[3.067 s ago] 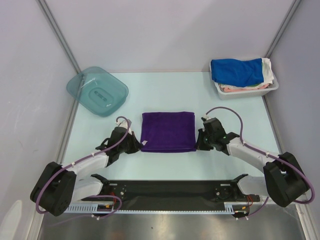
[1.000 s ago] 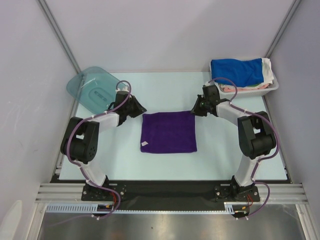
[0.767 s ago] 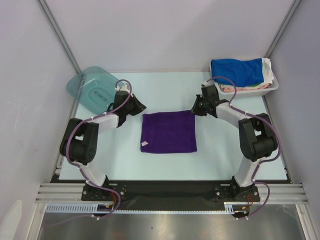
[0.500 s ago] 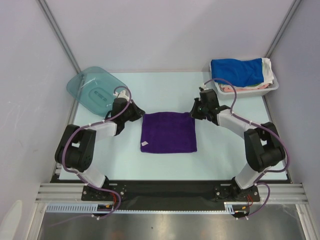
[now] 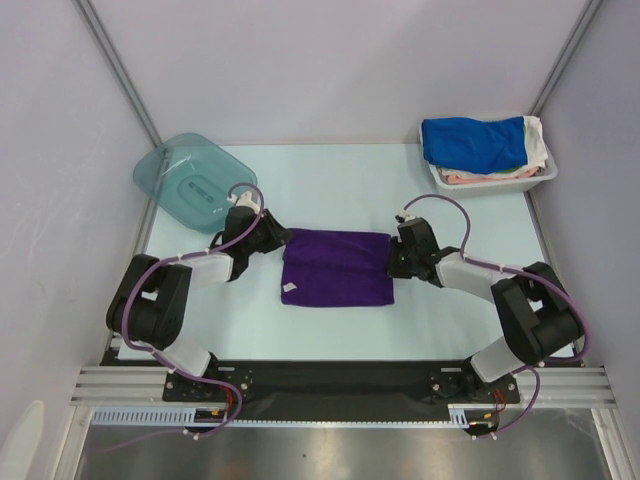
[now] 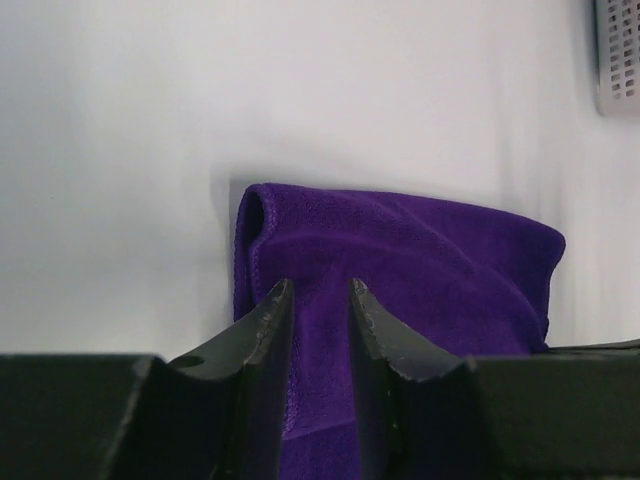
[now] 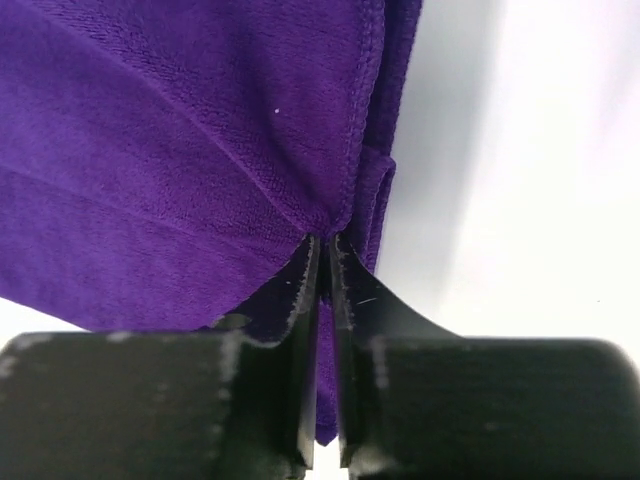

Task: Fold and stack the towels
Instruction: Fold the towel

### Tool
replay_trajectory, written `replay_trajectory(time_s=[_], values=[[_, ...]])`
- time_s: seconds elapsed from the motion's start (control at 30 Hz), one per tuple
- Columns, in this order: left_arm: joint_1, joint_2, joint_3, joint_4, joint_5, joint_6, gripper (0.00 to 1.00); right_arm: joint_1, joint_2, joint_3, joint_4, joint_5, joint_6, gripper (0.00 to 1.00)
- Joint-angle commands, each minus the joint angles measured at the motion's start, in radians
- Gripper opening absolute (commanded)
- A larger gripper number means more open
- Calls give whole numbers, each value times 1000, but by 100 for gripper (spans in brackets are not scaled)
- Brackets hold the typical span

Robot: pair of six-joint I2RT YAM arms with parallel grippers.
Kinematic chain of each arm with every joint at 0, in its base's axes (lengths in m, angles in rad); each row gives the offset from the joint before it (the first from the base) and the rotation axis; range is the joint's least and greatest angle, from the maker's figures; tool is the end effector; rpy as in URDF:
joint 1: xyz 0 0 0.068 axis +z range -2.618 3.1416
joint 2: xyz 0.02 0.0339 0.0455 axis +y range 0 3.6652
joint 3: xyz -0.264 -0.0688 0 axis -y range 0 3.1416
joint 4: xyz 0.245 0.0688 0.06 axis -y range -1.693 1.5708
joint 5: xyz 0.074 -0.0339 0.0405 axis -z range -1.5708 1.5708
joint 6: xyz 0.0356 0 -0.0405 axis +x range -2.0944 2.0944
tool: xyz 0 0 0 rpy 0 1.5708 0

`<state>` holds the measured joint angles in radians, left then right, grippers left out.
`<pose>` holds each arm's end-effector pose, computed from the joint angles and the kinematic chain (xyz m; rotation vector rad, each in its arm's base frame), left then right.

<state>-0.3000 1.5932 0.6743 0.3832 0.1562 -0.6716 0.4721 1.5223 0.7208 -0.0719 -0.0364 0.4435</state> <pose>0.3004 -0.0987 0.1634 -0.3083 2.1675 -0.7328 0.2587 0.1335 0.1589 -0.0522 2.4952 0.4418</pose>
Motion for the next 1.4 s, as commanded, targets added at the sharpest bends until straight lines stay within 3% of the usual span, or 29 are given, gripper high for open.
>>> replay_trajectory(time_s=[0.0, 0.07, 0.27, 0.57, 1.3, 1.37], values=[[-7, -39, 7, 26, 3, 14, 34, -1, -30, -1, 46, 36, -9, 14], [-7, -45, 7, -9, -10, 21, 34, -1, -40, 5, 35, 36, -3, 26], [-7, -49, 21, -69, -53, 52, 36, -53, -99, 43, -6, 116, 34, 35], [-5, 48, 123, -121, -32, 89, 36, -104, 51, 181, -5, 70, 47, 31], [-7, 172, 180, -167, 55, 121, 35, -53, 197, 235, 30, 73, 55, 31], [-7, 175, 183, -161, 59, 115, 33, -53, 200, 238, 26, 73, 54, 27]])
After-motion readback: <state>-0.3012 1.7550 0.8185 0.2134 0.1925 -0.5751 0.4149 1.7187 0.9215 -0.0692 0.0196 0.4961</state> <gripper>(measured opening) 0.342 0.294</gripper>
